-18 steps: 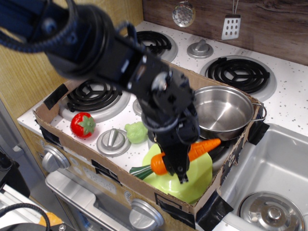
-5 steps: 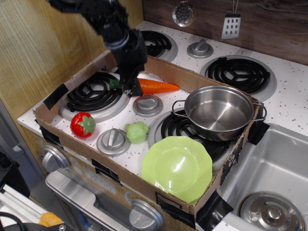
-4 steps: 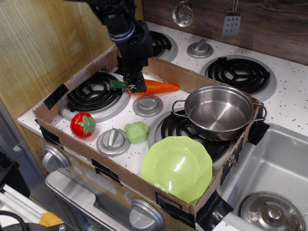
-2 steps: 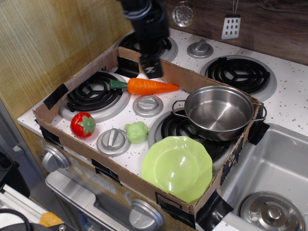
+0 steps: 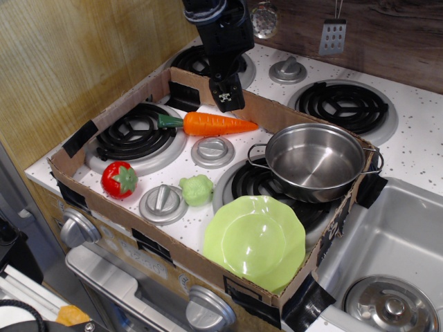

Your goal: Take carrot off plate

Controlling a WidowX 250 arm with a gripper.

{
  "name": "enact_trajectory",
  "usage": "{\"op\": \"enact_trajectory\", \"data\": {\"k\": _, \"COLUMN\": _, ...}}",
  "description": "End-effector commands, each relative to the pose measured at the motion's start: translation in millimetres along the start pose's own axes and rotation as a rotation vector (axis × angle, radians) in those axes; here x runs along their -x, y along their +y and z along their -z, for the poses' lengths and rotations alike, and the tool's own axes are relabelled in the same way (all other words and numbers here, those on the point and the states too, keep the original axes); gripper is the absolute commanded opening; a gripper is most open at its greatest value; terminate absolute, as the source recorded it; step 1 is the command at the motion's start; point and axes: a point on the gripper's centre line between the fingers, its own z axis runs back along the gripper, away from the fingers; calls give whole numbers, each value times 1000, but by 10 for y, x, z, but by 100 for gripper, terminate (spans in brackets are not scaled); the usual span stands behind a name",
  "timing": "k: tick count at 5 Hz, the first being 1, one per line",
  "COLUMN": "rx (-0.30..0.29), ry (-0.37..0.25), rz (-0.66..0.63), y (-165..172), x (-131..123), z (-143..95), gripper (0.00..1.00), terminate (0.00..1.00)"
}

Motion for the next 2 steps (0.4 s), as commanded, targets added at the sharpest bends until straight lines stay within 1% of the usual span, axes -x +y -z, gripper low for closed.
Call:
{"op": "enact_trajectory", "data": {"k": 1, "rx": -71, "ry": -27, "rz": 8, "y": 159, "x": -74, "z": -240, "gripper": 100, "terminate": 0}}
{"op": "enact_trajectory", "data": {"k": 2, "rx": -71, "ry": -27, "rz": 8, "y": 159, "x": -74, "z": -240, "gripper": 100, "terminate": 100}}
